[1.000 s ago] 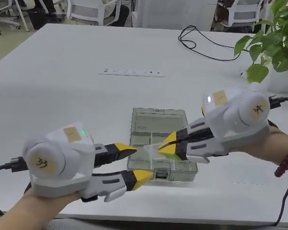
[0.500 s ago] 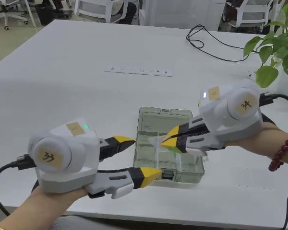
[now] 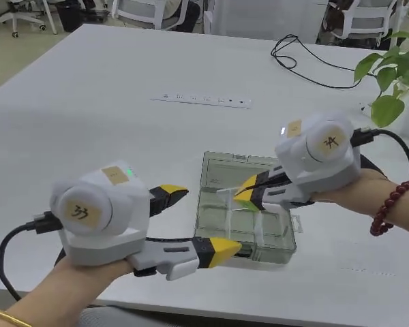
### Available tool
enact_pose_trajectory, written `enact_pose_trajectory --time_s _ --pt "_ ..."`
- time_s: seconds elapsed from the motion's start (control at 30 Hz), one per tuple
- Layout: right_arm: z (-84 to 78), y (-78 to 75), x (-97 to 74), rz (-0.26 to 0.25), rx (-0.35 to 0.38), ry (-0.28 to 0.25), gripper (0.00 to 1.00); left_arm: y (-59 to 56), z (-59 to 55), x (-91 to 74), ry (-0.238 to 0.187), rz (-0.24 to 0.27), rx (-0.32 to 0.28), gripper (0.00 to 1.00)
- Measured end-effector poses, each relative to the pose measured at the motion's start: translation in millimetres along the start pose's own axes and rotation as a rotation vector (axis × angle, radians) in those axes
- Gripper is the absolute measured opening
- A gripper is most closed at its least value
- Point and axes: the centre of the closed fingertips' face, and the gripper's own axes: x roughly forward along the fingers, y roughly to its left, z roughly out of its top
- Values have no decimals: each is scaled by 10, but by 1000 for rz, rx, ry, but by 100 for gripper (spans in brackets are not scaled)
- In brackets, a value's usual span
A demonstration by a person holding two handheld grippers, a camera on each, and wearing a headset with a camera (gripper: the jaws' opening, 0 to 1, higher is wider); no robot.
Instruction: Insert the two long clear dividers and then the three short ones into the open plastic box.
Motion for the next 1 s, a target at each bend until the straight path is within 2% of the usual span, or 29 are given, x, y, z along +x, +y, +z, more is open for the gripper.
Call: enact_pose_trajectory --time_s 0.2,0.6,0.87,1.0 --pt "-17 -5 48 12 26 7 2 15 -12 -2 4 1 9 77" --pt "-59 -26 142 26 57 33 2 48 -14 -8 3 10 16 78" --pt "-22 -37 191 53 82 86 2 50 -27 -5 9 9 18 78" --pt "-5 -27 221 67 58 146 2 47 -26 -3 9 9 18 78"
